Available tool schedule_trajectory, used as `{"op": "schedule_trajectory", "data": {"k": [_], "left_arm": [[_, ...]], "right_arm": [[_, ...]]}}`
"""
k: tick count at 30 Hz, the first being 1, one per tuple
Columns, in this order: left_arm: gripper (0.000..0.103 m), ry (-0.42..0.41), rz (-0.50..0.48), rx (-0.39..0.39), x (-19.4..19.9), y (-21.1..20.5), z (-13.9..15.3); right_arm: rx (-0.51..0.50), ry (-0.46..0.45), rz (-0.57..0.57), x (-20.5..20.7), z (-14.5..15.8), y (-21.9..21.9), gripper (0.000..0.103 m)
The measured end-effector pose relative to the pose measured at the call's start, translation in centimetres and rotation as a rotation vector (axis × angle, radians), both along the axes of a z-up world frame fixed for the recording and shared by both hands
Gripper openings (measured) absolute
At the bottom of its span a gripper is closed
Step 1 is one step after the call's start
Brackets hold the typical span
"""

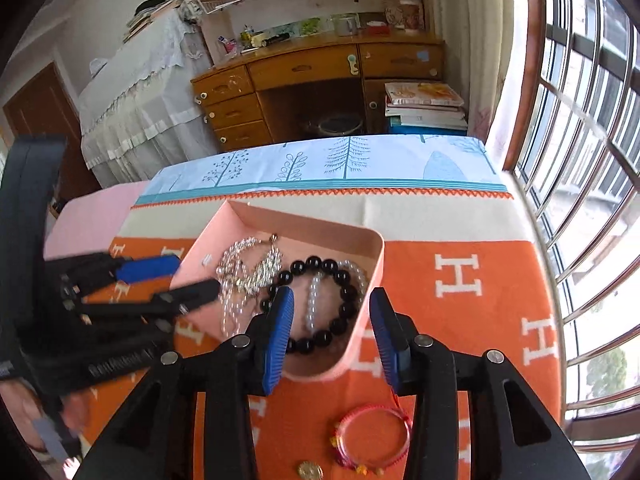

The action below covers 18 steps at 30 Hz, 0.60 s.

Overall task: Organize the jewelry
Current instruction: 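Carry the hair clip and bead bracelet into the pink tray and release both, then move the left gripper to the blue flower brooch and close on it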

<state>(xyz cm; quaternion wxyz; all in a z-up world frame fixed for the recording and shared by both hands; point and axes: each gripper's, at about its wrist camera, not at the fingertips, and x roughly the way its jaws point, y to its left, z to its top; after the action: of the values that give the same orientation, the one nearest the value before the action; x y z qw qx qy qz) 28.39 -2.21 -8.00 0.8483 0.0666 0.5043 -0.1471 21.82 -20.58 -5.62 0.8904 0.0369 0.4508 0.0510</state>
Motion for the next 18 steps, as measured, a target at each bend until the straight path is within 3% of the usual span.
{"op": "schedule_trajectory", "data": {"k": [11,18], "left_arm": [[0.048,-0.084,0.059,-0.060,-6.9,3.7,5.1],[0.048,-0.159,0.097,-0.049,-13.0,6.0,7.5]], "right_arm": [[0.024,-0.066,0.042,-6.5,3.4,1.0,0.040],[0.059,-0.112,0.066,-11.2,5.5,1.5,0.040]]}}
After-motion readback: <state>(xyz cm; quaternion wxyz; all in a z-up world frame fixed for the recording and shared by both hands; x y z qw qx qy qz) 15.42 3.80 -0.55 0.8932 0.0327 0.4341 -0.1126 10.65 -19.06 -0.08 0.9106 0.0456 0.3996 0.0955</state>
